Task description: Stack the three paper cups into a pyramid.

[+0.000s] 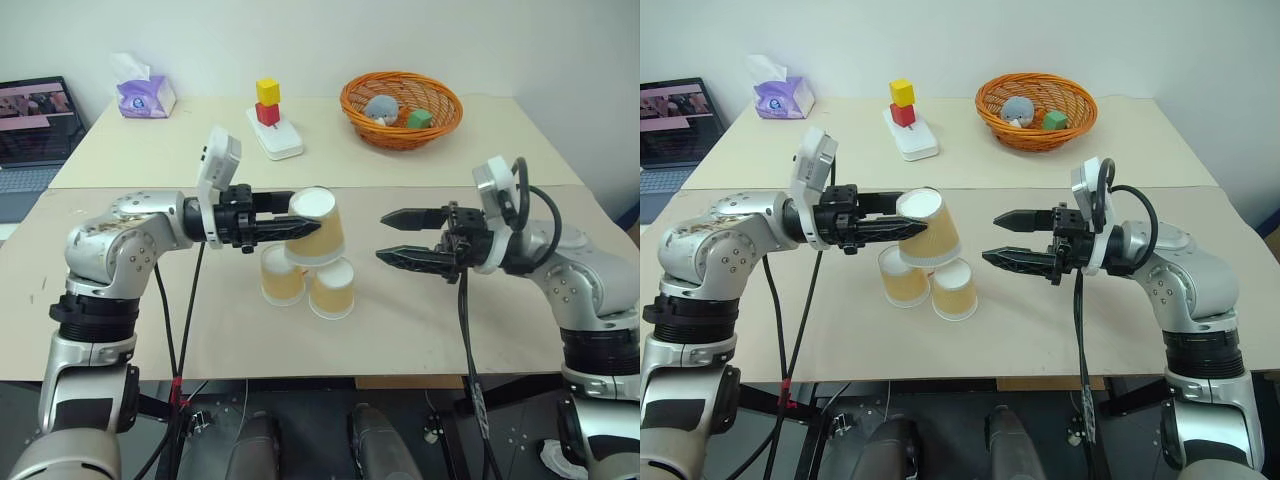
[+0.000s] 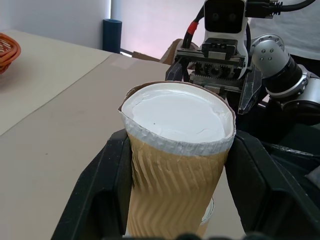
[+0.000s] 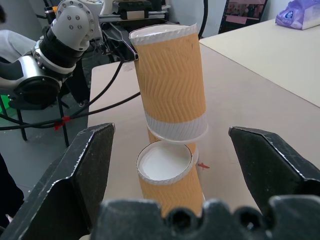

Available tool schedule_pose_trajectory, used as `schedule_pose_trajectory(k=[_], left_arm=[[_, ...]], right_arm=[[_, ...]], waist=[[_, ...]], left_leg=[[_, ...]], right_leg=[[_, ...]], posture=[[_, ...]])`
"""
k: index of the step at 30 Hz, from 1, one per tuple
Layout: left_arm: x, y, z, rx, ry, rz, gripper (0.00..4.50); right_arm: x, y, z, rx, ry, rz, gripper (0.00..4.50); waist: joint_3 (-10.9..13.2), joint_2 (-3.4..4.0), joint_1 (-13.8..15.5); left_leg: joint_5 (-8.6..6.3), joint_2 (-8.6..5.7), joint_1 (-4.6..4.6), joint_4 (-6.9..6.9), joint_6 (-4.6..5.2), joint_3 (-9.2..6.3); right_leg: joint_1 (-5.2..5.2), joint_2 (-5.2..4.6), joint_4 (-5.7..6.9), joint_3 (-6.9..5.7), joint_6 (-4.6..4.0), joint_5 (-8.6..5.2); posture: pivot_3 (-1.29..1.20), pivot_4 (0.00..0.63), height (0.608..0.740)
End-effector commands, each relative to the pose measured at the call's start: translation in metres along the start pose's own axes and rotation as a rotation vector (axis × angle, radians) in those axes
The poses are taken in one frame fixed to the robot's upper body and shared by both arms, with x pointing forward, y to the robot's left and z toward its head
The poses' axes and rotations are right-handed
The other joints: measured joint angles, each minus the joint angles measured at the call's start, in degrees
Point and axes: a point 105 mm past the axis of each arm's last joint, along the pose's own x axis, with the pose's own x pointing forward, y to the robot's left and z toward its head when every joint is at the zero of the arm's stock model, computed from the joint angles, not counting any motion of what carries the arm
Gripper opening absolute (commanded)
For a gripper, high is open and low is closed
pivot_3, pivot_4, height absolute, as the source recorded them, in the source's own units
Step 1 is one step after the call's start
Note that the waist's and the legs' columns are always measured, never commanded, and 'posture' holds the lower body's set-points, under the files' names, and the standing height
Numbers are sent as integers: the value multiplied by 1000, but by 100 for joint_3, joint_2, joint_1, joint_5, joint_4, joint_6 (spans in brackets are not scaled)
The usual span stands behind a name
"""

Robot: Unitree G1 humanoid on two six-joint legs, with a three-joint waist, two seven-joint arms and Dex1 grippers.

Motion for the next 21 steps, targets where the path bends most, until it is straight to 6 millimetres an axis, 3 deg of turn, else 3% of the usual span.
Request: schedule_pose_trajectory(k=[1, 15, 16, 19, 21], left_arm=[[-3, -6, 9, 42, -16, -1, 2318], [-2, -9, 0, 16, -4, -3, 2318], [-2, -9, -1, 12, -1, -4, 3189], [-3, -11, -1, -7, -5, -21, 4218], [-2, -11, -1, 8, 1, -5, 4386]], right_arm=[[-3, 2, 14, -52, -29, 8, 4287], [-2, 0, 13, -51, -24, 10, 4287], [-2, 0, 13, -51, -23, 10, 4287], [-3, -1, 13, -49, -22, 9, 4287], [-3, -1, 13, -47, -22, 9, 4287]], waist=[[0, 0, 4], [0, 0, 4], [0, 0, 3], [0, 0, 3], [0, 0, 3]], left_leg=[[0, 0, 0, 0, 0, 0], [0, 0, 0, 0, 0, 0], [0, 0, 1, 0, 0, 0], [0, 0, 0, 0, 0, 0], [0, 0, 0, 0, 0, 0]], right_leg=[[0, 0, 0, 0, 0, 0], [0, 0, 1, 0, 0, 0], [0, 0, 1, 0, 0, 0], [0, 0, 1, 0, 0, 0], [0, 0, 0, 0, 0, 0]], posture=[[0, 150, 658], [0, 150, 658], [0, 150, 658], [0, 150, 658], [0, 150, 658]])
